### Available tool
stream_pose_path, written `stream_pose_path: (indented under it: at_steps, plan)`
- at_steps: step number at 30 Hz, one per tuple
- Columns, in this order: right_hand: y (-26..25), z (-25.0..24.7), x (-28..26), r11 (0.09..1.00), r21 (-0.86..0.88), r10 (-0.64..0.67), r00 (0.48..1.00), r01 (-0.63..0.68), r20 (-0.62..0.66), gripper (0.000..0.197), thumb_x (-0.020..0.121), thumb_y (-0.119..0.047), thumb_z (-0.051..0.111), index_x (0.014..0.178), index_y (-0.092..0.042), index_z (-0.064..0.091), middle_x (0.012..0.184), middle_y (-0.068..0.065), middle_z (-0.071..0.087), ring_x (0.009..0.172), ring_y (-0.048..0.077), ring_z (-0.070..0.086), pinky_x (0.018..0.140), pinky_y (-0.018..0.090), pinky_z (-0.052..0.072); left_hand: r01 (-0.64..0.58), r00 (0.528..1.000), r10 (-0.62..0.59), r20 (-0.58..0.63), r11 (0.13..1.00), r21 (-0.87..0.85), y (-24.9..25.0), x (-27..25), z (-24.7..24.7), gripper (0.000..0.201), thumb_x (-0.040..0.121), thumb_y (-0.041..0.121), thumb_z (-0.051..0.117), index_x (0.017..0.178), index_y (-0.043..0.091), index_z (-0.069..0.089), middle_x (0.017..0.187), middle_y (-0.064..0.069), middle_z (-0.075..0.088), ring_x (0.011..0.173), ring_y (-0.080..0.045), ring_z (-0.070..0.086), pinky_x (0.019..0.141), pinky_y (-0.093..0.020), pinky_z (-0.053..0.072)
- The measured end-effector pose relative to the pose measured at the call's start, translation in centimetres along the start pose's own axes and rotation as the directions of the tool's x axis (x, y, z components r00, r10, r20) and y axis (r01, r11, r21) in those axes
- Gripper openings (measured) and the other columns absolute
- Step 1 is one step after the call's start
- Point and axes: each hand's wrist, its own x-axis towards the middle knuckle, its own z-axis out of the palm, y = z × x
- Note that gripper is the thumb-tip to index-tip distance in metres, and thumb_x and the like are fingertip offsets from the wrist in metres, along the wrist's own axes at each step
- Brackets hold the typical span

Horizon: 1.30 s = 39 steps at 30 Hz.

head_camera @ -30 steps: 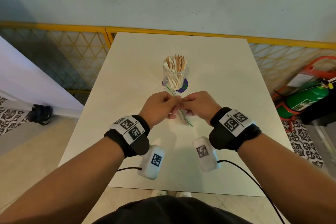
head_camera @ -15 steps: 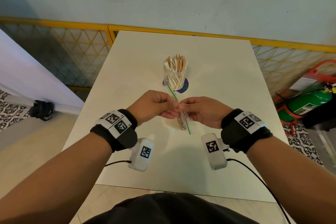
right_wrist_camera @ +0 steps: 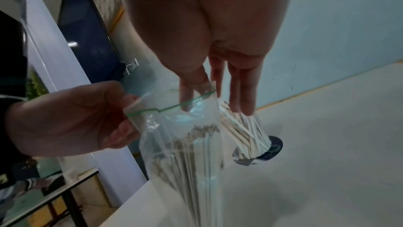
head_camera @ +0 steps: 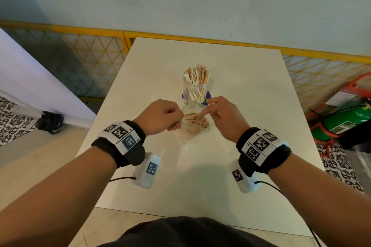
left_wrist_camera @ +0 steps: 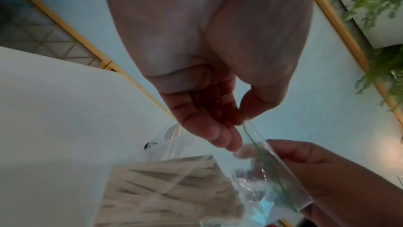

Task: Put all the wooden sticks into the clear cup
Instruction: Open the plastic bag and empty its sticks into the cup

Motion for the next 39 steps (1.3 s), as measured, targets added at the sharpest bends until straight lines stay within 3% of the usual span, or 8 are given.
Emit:
stream_pose_path:
  at_steps: [4, 9, 15, 17, 19, 25, 31, 39]
  plan:
    - [-0.1, 1.4, 0.7, 0.963, 0.141, 0.200, 0.958, -0.231, 0.206, 0.049, 0.083, -0.033, 0.068, 0.129, -0.024, 0.055, 0.131, -0.002, 0.053, 0.123, 0.014, 0.049, 0.091, 0.021, 0.035, -0.019, 0.995, 0.031, 0.095, 0.992, -0.122, -0.2, 0.3, 0.7, 0.020, 0.094, 0.005, 0.053, 0.080, 0.000, 0.066, 0.070, -0.005, 0.072, 0.061, -0.013, 0.065, 0.062, -0.022, 0.056]
    - [-0.4, 1.4, 1.3, 0.919, 0.286, 0.178, 0.932, -0.272, 0.315, 0.063, 0.076, -0.010, 0.075, 0.130, -0.021, 0.046, 0.111, 0.002, 0.050, 0.082, 0.017, 0.058, 0.073, 0.029, 0.051, -0.075, 0.995, 0.087, 0.050, 0.975, -0.209, -1.4, -0.6, 0.3, 0.017, 0.080, 0.018, 0.078, 0.083, 0.011, 0.063, 0.073, 0.005, 0.068, 0.067, -0.010, 0.061, 0.064, -0.024, 0.051]
    - [-1.6, -1.5, 2.4, 0.897, 0.390, 0.000, 0.880, -0.210, 0.475, 0.059, 0.064, -0.006, 0.084, 0.112, -0.031, 0.059, 0.102, -0.004, 0.050, 0.093, 0.026, 0.070, 0.083, 0.029, 0.055, -0.004, 0.988, -0.041, 0.146, 0.956, 0.293, -4.9, -0.8, -0.5, 0.151, 0.039, 0.057, 0.091, 0.147, 0.048, -0.014, 0.160, 0.019, -0.006, 0.149, -0.010, -0.003, 0.120, -0.045, 0.015]
    - [-2.7, -2.4, 2.7, 0.867, 0.458, -0.071, 0.859, -0.198, 0.506, 0.053, 0.064, -0.007, 0.084, 0.106, -0.034, 0.064, 0.100, -0.002, 0.050, 0.094, 0.031, 0.067, 0.090, 0.039, 0.054, -0.118, 0.984, 0.076, 0.164, 0.958, 0.261, -4.0, -0.6, 0.6, 0.146, 0.045, 0.050, 0.093, 0.143, 0.055, -0.015, 0.151, 0.038, -0.003, 0.148, -0.003, -0.005, 0.122, -0.044, 0.009]
    - [-3.6, -3.1, 2.9, 0.844, 0.505, -0.097, 0.875, -0.181, 0.475, 0.041, 0.073, -0.009, 0.078, 0.105, -0.030, 0.067, 0.099, -0.003, 0.052, 0.091, 0.019, 0.062, 0.092, 0.039, 0.051, -0.176, 0.982, 0.170, 0.082, 0.982, 0.070, -3.0, 0.1, 1.7, 0.117, 0.049, 0.039, 0.095, 0.137, 0.053, 0.020, 0.135, 0.045, 0.034, 0.136, 0.007, 0.033, 0.116, -0.036, 0.026]
    - [-3.8, -4.5, 3.8, 0.996, 0.033, -0.094, 0.945, 0.089, 0.313, 0.024, 0.090, -0.016, 0.060, 0.111, -0.028, 0.067, 0.117, -0.008, 0.055, 0.105, 0.008, 0.054, 0.092, 0.018, 0.041, -0.020, 0.997, 0.006, -0.076, 0.981, -0.192, -4.4, 0.7, 1.7, 0.026, 0.058, 0.024, 0.076, 0.084, 0.023, 0.071, 0.072, 0.012, 0.068, 0.071, -0.008, 0.064, 0.070, -0.027, 0.048]
    - [-3.6, -2.2, 3.6, 0.973, 0.185, 0.033, 0.880, -0.136, 0.474, 0.029, 0.087, -0.028, 0.065, 0.114, -0.021, 0.067, 0.103, 0.006, 0.070, 0.098, 0.026, 0.064, 0.096, 0.041, 0.052, 0.047, 0.999, -0.044, 0.019, 0.935, -0.352, -4.9, -0.2, 1.6, 0.050, 0.062, 0.033, 0.073, 0.105, 0.008, 0.072, 0.104, -0.017, 0.074, 0.101, -0.030, 0.070, 0.096, -0.044, 0.051]
    - [-4.9, 0.1, 3.1, 0.886, 0.410, -0.029, 0.858, -0.215, 0.513, 0.021, 0.083, -0.019, 0.067, 0.099, -0.031, 0.064, 0.111, 0.010, 0.064, 0.102, 0.022, 0.059, 0.099, 0.043, 0.046, 0.035, 0.988, 0.018, 0.150, 0.939, -0.343, -4.2, -1.1, 1.0, 0.046, 0.062, 0.034, 0.086, 0.105, 0.032, 0.070, 0.103, 0.004, 0.074, 0.102, -0.012, 0.068, 0.097, -0.035, 0.053]
